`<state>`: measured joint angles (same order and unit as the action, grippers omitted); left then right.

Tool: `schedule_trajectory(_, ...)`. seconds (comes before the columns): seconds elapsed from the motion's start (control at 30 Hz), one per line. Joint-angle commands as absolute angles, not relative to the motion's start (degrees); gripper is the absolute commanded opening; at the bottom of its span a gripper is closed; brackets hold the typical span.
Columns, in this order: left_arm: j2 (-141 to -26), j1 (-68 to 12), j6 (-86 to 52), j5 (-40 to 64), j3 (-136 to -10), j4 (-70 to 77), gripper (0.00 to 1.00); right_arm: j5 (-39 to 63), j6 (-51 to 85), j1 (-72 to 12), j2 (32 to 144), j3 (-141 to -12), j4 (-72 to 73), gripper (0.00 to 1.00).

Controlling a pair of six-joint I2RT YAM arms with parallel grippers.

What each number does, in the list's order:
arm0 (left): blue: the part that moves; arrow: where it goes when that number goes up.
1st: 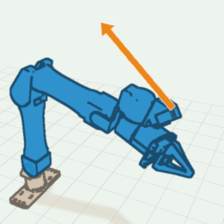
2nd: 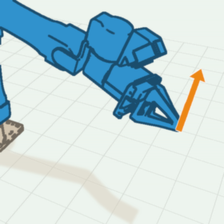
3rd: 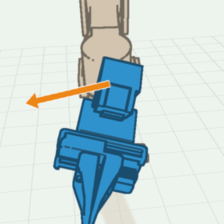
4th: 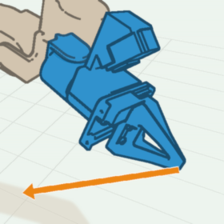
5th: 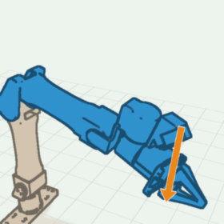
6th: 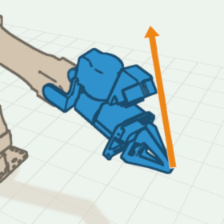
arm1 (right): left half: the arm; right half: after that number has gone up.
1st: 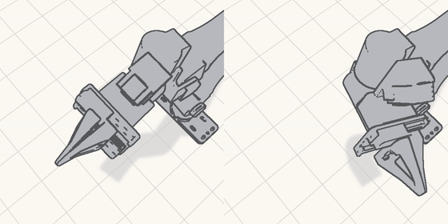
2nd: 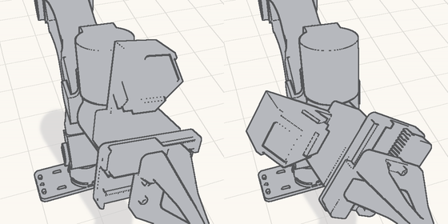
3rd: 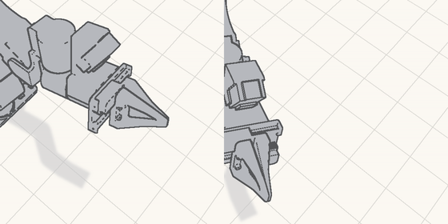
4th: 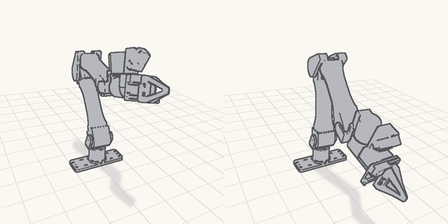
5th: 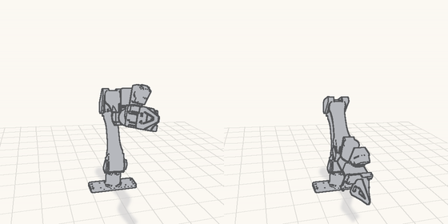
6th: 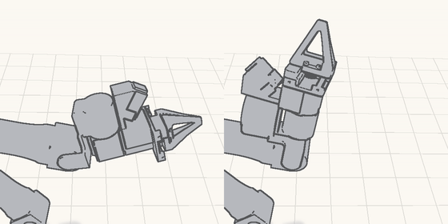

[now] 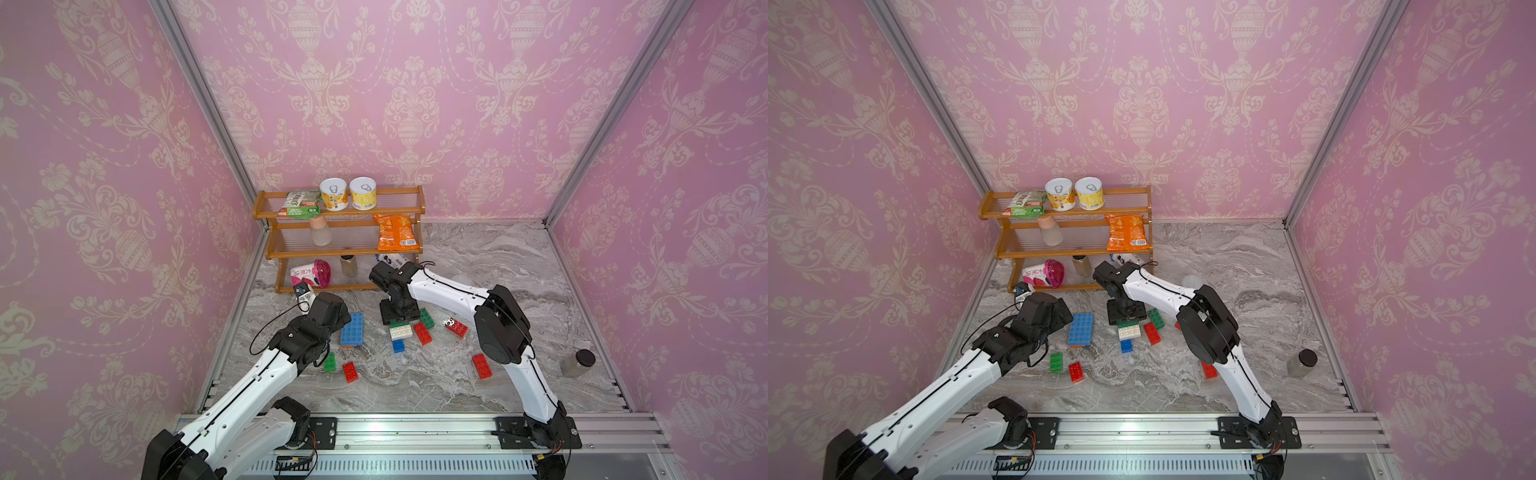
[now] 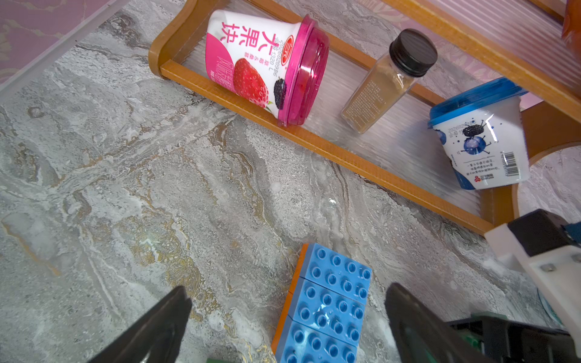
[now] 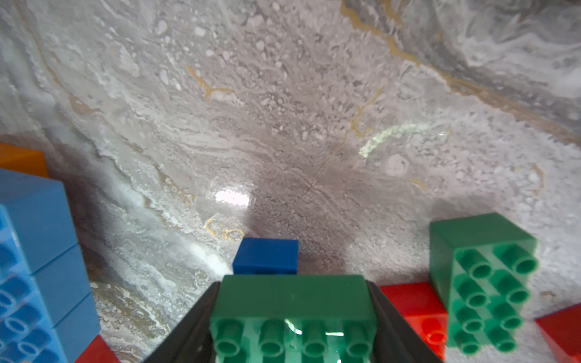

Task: Assemble a rectangle with lego
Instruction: Assemble the lego brick with the lego brick.

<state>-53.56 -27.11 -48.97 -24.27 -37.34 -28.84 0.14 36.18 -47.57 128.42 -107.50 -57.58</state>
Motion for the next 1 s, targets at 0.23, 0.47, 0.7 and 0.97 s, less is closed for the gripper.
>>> schedule_trajectory(0.23, -53.17, -26.65, -48.16, -23.99, -36.72, -30.04, 0.99, -0.17, 36.64, -47.90, 130.21, -106.61, -59.33, 0.25)
schedule_trajectory(0.47, -53.28, -26.72, -48.16, -23.99, -36.70, -30.04, 0.99, 0.62, 36.22, -48.41, 131.23, -106.94, -59.31, 0.25)
schedule_trajectory(0.7, -53.26, -26.72, -48.17, -24.00, -36.55, -29.95, 0.99, -0.31, 36.03, -48.43, 131.92, -107.15, -60.15, 0.25)
schedule_trajectory(0.97, -53.17, -26.71, -48.25, -24.08, -36.45, -29.95, 0.99, -1.70, 36.48, -48.38, 134.00, -108.27, -62.73, 0.25)
